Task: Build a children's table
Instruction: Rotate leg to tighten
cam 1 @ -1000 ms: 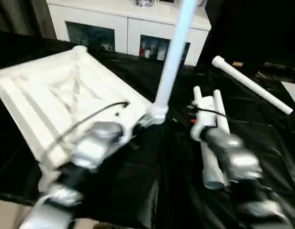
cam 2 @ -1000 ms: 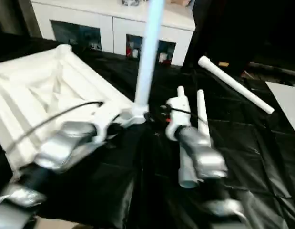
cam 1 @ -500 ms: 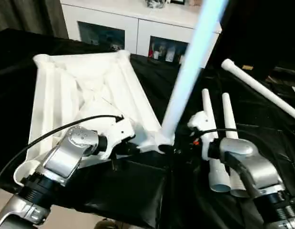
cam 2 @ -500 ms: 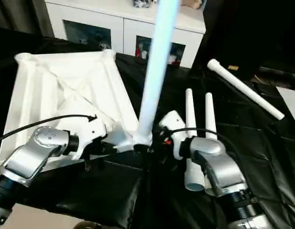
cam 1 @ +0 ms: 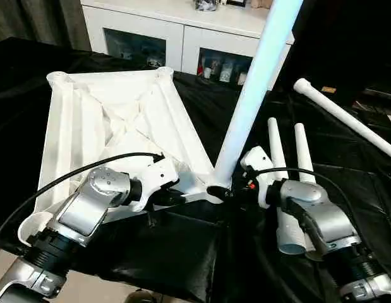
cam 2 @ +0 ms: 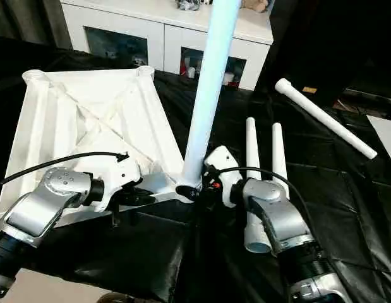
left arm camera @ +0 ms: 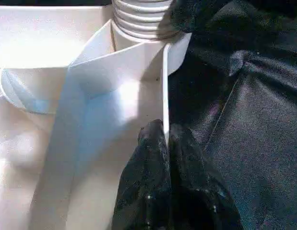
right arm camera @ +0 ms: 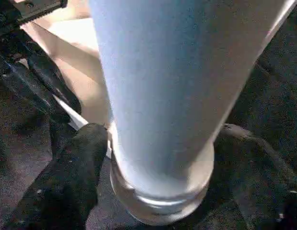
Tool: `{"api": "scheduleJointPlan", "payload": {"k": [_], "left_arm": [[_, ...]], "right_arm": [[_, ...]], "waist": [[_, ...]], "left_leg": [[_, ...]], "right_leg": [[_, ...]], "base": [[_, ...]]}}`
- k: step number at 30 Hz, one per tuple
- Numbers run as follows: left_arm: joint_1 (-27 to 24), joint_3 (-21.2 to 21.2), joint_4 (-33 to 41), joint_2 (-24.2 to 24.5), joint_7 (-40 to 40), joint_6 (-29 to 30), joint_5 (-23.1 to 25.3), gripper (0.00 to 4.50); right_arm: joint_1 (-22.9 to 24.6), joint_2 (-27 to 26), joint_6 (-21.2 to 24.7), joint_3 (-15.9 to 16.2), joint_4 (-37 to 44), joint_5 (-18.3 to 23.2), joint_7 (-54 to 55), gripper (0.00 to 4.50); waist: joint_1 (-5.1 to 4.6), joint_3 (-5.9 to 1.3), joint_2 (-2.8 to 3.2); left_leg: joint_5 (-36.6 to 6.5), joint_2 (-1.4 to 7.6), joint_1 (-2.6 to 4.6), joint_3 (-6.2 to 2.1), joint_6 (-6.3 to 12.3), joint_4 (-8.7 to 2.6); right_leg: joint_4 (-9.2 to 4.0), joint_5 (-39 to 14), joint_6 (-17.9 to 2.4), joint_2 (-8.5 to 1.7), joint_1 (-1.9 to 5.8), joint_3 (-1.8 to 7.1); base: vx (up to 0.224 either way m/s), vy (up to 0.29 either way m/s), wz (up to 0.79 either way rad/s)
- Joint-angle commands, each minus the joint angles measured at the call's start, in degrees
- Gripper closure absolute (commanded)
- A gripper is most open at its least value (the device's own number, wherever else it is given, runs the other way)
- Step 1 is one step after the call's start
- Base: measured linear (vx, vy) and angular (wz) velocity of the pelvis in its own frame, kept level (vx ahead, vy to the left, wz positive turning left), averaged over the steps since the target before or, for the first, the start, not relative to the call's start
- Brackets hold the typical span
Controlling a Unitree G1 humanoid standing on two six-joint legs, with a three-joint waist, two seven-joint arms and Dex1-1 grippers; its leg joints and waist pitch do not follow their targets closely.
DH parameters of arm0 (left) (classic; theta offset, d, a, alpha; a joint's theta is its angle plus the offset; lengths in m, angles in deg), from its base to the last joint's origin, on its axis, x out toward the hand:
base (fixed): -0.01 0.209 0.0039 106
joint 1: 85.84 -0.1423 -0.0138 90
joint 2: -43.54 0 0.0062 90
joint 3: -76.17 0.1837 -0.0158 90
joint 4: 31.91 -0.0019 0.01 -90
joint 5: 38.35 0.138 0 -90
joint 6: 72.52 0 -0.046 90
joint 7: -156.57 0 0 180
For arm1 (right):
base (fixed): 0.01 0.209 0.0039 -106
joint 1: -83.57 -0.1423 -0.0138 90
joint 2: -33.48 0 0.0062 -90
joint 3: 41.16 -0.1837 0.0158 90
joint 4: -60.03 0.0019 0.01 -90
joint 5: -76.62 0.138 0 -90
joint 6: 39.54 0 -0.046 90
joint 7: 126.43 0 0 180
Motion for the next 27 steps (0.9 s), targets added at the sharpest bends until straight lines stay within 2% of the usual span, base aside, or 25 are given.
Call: {"api": "scheduleJointPlan", "payload": {"k": [1,5,7,12,14,17,18,20,22,23,24,26,27], "left_arm": [[0.5,0.8,0.4,-0.4,0.1,-1.1,0.3,4.50],[0.2,0.8,0.5,-0.1,0.3,-1.1,0.3,4.50],[0.1,0.9,0.5,-0.1,0.3,-1.1,0.4,4.50],[0.0,1.0,0.5,0.0,0.5,-1.0,0.4,4.50],[-0.1,1.1,0.5,0.0,0.6,-0.9,0.3,4.50],[0.3,0.7,-0.9,-1.4,-2.0,0.4,1.0,4.50],[0.3,0.7,-1.0,-1.5,-2.1,0.4,1.0,4.50],[2.2,-1.3,-5.2,-6.5,-10.3,2.7,2.3,4.50],[2.9,-2.0,-6.6,-8.2,-13.0,3.6,2.7,4.50],[4.1,-3.4,-8.8,-11.2,-17.5,5.3,2.9,4.50],[5.4,-4.9,-11.1,-14.7,-22.3,7.3,2.9,4.50],[6.9,-6.7,-13.9,-18.9,-28.4,9.2,3.1,4.50],[8.3,-7.5,-16.7,-23.1,-33.7,9.5,3.4,4.50]], "right_arm": [[-0.6,0.4,-0.9,-0.9,-0.7,0.1,-0.4,1.09],[-0.4,0.4,-1.2,-0.8,-0.9,0.2,-1.1,1.31],[-0.3,0.4,-1.4,-0.8,-1.1,0.1,-1.3,1.58],[-0.1,0.1,-2.1,-0.6,-2.1,-0.3,-1.0,1.80],[-0.1,-0.4,-2.3,-1.0,-2.7,-0.4,-0.1,1.81],[-1.1,-3.8,-2.2,-4.0,-6.2,-0.3,6.7,1.83],[-1.2,-3.8,-2.2,-4.0,-6.3,-0.3,6.9,1.83],[-2.9,-8.0,-2.0,-6.7,-10.6,-1.2,16.6,1.84],[-3.5,-9.3,-1.8,-7.5,-11.9,-1.4,19.7,1.84],[-4.4,-11.4,-1.6,-8.9,-14.1,-1.7,24.7,1.84],[-5.5,-13.7,-1.4,-10.1,-16.5,-1.8,29.6,1.84],[-6.8,-16.5,-2.0,-11.1,-19.3,-2.2,34.9,1.84],[-8.2,-19.3,-2.9,-11.6,-22.3,-2.8,39.8,1.84]], "waist": [[-0.33,-3.62,0.72],[-0.36,-3.61,0.70],[-0.35,-3.61,0.75],[-0.37,-3.69,0.69],[-0.36,-3.66,0.70],[-0.48,-3.62,0.77],[-0.63,-3.47,0.79],[-1.01,-3.41,0.90],[-1.51,-3.42,0.69],[-1.53,-3.38,0.70],[-1.85,-3.24,0.76],[-1.81,-3.38,0.77],[-1.72,-3.45,0.58]], "left_leg": [[-10.5,2.75,1.03,-0.74,-0.24,-3.95],[-11.0,2.76,1.01,-0.77,-0.39,-3.94],[-11.2,2.78,1.05,-0.78,-0.40,-3.95],[-10.6,2.75,0.98,-0.75,-0.26,-3.86],[-10.8,2.74,1.04,-0.74,-0.20,-3.86],[-11.4,2.74,1.02,-0.74,-0.46,-3.89],[-12.2,2.70,0.97,-0.80,-1.02,-4.06],[-14.2,2.75,1.14,-0.83,-1.99,-4.16],[-16.3,2.55,1.27,-1.04,-3.16,-4.19],[-16.5,2.58,1.29,-1.11,-3.15,-4.20],[-17.2,2.62,1.43,-0.97,-3.37,-4.17],[-17.8,2.56,1.66,-1.05,-3.61,-4.03],[-17.3,2.52,1.53,-1.11,-3.38,-4.04]], "right_leg": [[-3.64,-5.7,-11.3,-4.63,2.40,2.60],[-3.67,-6.6,-11.1,-4.67,2.42,2.61],[-3.68,-6.9,-11.0,-4.66,2.35,2.60],[-3.56,-6.1,-11.2,-4.66,2.42,2.59],[-3.60,-6.4,-11.2,-4.64,2.36,2.59],[-3.68,-7.3,-11.3,-4.72,2.21,2.64],[-3.86,-8.8,-11.2,-4.70,2.15,2.60],[-4.02,-11.6,-10.9,-4.76,1.99,2.65],[-4.52,-16.8,-9.7,-4.95,1.91,2.62],[-4.69,-17.6,-9.3,-5.01,1.87,2.63],[-4.78,-18.3,-9.2,-4.94,1.41,2.77],[-4.91,-19.5,-8.8,-5.03,1.30,2.72],[-4.93,-18.6,-8.3,-4.98,1.49,2.67]], "base": [[0.000,0.000,0.00],[0.000,0.000,0.00],[0.000,0.000,0.00],[0.000,0.000,0.00],[0.000,0.000,0.00],[0.000,0.000,0.00],[0.000,0.000,0.00],[0.000,0.000,0.00],[0.000,0.000,0.00],[0.000,0.000,0.00],[0.000,0.000,0.00],[0.000,0.000,0.00],[0.000,0.000,0.00]]}}
